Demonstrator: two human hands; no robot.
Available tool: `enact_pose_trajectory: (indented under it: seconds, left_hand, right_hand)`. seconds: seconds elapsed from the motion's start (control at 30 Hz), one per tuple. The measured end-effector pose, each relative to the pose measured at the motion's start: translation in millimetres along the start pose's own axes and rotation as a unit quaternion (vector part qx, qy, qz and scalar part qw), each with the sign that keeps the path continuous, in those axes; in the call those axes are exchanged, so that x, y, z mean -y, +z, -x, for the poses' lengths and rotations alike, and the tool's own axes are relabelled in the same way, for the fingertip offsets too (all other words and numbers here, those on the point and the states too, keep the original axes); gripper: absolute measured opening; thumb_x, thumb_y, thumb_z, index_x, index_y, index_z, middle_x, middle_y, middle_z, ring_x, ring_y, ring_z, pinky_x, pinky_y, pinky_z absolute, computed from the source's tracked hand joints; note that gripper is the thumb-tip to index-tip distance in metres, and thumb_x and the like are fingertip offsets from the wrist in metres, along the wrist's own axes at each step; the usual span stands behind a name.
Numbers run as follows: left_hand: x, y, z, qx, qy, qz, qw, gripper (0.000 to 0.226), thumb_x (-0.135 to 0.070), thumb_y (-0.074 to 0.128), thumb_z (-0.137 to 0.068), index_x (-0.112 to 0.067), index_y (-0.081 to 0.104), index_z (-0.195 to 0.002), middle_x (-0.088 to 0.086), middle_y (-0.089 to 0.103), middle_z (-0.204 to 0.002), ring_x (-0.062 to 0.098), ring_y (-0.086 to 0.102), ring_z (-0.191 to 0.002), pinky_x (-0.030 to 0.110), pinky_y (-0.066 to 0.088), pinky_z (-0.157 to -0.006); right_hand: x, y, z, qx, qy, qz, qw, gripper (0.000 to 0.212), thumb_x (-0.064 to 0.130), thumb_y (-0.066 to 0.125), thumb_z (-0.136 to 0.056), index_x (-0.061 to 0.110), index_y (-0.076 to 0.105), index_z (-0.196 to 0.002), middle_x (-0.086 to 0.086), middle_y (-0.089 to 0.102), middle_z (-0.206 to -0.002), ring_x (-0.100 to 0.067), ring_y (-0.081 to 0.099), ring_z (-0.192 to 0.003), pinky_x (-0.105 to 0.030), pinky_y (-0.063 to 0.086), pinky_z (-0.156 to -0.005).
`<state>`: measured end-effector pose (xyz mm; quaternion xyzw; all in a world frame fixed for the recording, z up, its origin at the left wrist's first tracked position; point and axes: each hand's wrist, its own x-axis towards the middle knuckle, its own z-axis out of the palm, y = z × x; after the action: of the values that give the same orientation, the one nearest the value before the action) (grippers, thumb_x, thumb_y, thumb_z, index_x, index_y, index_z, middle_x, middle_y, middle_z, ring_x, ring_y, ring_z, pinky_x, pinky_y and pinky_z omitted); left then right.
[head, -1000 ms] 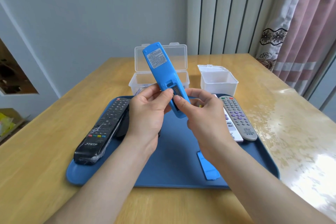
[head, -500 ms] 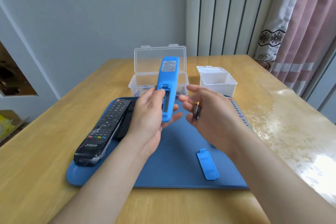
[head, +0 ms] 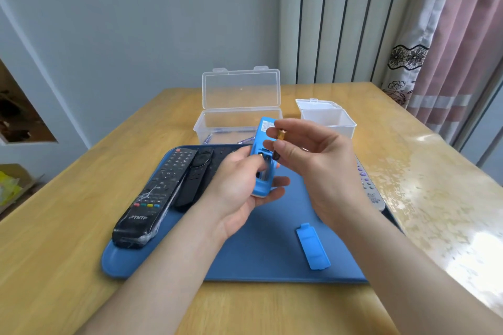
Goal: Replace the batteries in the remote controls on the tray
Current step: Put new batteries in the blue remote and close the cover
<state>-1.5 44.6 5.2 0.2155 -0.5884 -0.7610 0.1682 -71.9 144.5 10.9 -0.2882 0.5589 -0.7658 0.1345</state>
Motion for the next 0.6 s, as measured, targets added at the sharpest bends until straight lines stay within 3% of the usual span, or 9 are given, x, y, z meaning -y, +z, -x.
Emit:
enact_pose_trajectory:
  seconds: [0.17, 0.27, 0.33, 0.4, 0.47, 0.53, 0.6]
  left_hand:
    - [-2, -3, -3, -0.002, 0.029, 0.026, 0.999, 0.04, 0.001, 0.035, -0.092, -0.013, 0.063, -0.117, 0.007, 0.064, -0.094, 0.022, 0.068, -0.067, 0.029, 0.053, -0.059]
    - [-3, -4, -3, -0.001, 0.029, 0.057, 0.998, 0.029, -0.009, 0.039, -0.098, -0.012, 0.065, -0.108, 0.004, 0.062, -0.083, 0.02, 0.067, -0.063, 0.03, 0.053, -0.063]
    - [-3, -4, -3, 0.008, 0.023, 0.067, 0.997, 0.028, -0.02, 0.04, -0.1, -0.01, 0.065, -0.109, 0.005, 0.062, -0.083, 0.018, 0.065, -0.063, 0.032, 0.052, -0.066]
    - [-2, -4, -4, 0.009, 0.026, 0.066, 0.997, 0.034, -0.025, 0.04, -0.1, -0.007, 0.063, -0.117, 0.008, 0.062, -0.088, 0.018, 0.062, -0.069, 0.031, 0.052, -0.065]
    - [-2, -3, -4, -0.004, 0.041, 0.068, 0.997, 0.036, -0.026, 0.04, -0.101, -0.006, 0.059, -0.122, 0.007, 0.062, -0.087, 0.018, 0.058, -0.072, 0.028, 0.051, -0.059]
    - [-2, -3, -3, -0.015, 0.057, 0.079, 0.995, 0.034, -0.023, 0.039, -0.101, -0.003, 0.057, -0.123, 0.004, 0.062, -0.077, 0.014, 0.06, -0.063, 0.024, 0.048, -0.053]
    - [-3, -4, -3, -0.02, 0.075, 0.092, 0.993, 0.032, -0.019, 0.038, -0.101, -0.002, 0.055, -0.122, 0.004, 0.061, -0.074, 0.012, 0.06, -0.055, 0.022, 0.046, -0.051]
  right_hand:
    - [0, -1, 0, 0.017, -0.032, 0.034, 0.999, 0.024, -0.009, 0.069, -0.082, 0.013, 0.074, -0.093, -0.007, 0.069, -0.087, -0.025, 0.074, -0.08, -0.036, 0.059, -0.071]
    - [1, 2, 0, 0.014, -0.081, 0.041, 0.996, 0.022, -0.011, 0.072, -0.078, 0.009, 0.073, -0.088, -0.007, 0.073, -0.084, -0.012, 0.07, -0.076, -0.022, 0.056, -0.063]
    - [-2, 4, 1, -0.006, -0.133, 0.128, 0.983, 0.025, -0.008, 0.074, -0.077, 0.016, 0.072, -0.083, 0.003, 0.072, -0.08, -0.002, 0.066, -0.073, -0.02, 0.054, -0.06]
    - [-9, 5, 1, -0.022, -0.218, 0.288, 0.932, 0.025, -0.003, 0.075, -0.075, 0.02, 0.07, -0.082, 0.011, 0.066, -0.075, 0.004, 0.06, -0.071, -0.02, 0.05, -0.063]
    - [-14, 5, 1, -0.014, -0.307, 0.396, 0.866, 0.02, -0.001, 0.074, -0.072, 0.016, 0.071, -0.083, 0.006, 0.064, -0.075, -0.003, 0.058, -0.07, -0.025, 0.048, -0.062]
    - [-16, 4, 1, 0.013, -0.356, 0.442, 0.823, 0.017, 0.0, 0.074, -0.071, 0.012, 0.071, -0.082, 0.0, 0.065, -0.074, -0.02, 0.06, -0.067, -0.035, 0.05, -0.055]
    - [-17, 5, 0, 0.034, -0.386, 0.459, 0.8, 0.015, 0.001, 0.076, -0.07, 0.01, 0.07, -0.08, -0.003, 0.063, -0.072, -0.026, 0.058, -0.061, -0.035, 0.05, -0.049]
